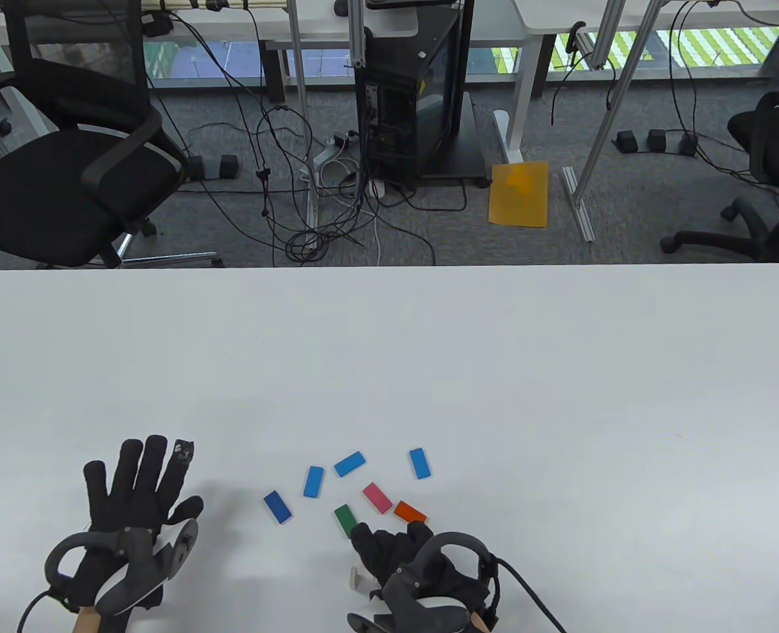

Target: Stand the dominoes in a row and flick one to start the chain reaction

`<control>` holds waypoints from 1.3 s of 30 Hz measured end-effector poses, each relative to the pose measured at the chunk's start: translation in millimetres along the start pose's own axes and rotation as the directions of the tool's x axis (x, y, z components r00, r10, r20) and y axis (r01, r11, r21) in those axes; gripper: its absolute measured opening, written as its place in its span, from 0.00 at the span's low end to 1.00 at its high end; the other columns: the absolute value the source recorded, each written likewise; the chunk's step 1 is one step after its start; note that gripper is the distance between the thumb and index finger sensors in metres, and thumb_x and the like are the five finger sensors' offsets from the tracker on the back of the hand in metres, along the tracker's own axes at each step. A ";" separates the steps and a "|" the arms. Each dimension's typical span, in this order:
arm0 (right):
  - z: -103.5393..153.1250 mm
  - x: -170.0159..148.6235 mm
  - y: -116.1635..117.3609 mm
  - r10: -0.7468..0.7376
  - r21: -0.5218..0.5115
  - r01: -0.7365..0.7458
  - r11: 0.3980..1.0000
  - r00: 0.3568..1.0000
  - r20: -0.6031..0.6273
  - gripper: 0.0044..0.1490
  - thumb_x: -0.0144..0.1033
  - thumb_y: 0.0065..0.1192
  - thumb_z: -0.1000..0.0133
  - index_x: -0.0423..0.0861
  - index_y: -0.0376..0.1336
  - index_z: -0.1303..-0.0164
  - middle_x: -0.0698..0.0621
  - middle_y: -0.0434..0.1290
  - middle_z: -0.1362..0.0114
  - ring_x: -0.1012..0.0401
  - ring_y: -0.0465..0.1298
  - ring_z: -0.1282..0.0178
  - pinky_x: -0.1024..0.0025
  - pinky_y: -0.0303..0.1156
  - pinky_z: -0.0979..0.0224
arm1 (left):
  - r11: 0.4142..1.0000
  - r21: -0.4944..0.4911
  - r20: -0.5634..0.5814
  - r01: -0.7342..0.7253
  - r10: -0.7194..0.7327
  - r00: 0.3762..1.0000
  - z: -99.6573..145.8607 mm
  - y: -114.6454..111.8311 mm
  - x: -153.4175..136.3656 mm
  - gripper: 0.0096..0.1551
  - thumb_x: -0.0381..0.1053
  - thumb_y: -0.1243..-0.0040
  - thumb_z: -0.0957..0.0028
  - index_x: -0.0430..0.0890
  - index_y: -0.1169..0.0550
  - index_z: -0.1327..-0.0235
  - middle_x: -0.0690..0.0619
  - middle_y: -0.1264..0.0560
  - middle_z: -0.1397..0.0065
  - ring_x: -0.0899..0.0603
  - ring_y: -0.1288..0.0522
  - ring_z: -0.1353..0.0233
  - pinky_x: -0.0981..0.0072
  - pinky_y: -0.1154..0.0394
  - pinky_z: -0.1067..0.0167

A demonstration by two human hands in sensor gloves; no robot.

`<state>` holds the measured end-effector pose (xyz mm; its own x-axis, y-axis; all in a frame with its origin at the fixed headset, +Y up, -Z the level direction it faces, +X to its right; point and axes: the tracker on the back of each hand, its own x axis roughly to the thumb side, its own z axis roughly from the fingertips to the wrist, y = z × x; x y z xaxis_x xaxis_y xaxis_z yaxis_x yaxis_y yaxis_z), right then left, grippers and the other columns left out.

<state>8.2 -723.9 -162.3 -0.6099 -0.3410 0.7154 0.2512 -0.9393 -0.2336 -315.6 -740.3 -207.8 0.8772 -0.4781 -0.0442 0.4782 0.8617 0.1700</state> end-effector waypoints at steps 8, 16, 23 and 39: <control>20.1 -50.1 -20.2 -0.033 -0.171 -0.015 0.985 0.962 -0.273 0.59 0.57 0.60 0.54 0.30 0.56 0.21 0.40 0.74 0.29 0.54 0.84 0.42 0.43 0.71 0.36 | 1.000 -0.009 -0.007 0.001 -0.001 1.000 -0.3 0.2 -0.8 0.45 0.76 0.83 0.48 0.64 0.56 0.15 0.59 0.45 0.07 0.43 0.45 0.08 0.34 0.50 0.19; -19.2 -59.7 30.0 -0.063 0.101 0.091 0.991 0.966 -0.250 0.51 0.55 0.63 0.55 0.34 0.63 0.28 0.45 0.78 0.35 0.58 0.85 0.48 0.46 0.72 0.38 | 1.000 -0.009 -0.007 0.002 -0.002 1.000 -0.9 -0.4 -1.9 0.45 0.76 0.83 0.48 0.64 0.56 0.15 0.59 0.45 0.07 0.43 0.45 0.08 0.34 0.50 0.19; -40.3 -56.9 55.1 0.065 0.204 -0.016 0.979 0.969 -0.238 0.53 0.56 0.62 0.56 0.34 0.62 0.27 0.43 0.76 0.33 0.57 0.84 0.46 0.45 0.72 0.38 | 1.000 -0.010 -0.009 0.007 -0.007 1.000 -1.3 -0.5 -2.4 0.44 0.76 0.82 0.48 0.65 0.55 0.15 0.59 0.44 0.07 0.44 0.45 0.08 0.34 0.50 0.19; -50.0 -51.1 68.5 0.134 0.203 -0.092 0.975 0.971 -0.200 0.46 0.50 0.63 0.55 0.38 0.63 0.29 0.48 0.78 0.37 0.61 0.83 0.52 0.44 0.71 0.37 | 1.000 -0.022 -0.011 0.015 -0.015 1.000 -1.8 -0.1 -2.7 0.44 0.76 0.82 0.48 0.65 0.56 0.15 0.59 0.45 0.07 0.43 0.46 0.08 0.34 0.50 0.19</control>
<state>19.0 -772.7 -247.7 -0.7086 -0.4641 0.5315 0.4541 -0.8765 -0.1599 -318.0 -738.8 -209.4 0.8702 -0.4894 -0.0574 0.4922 0.8578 0.1478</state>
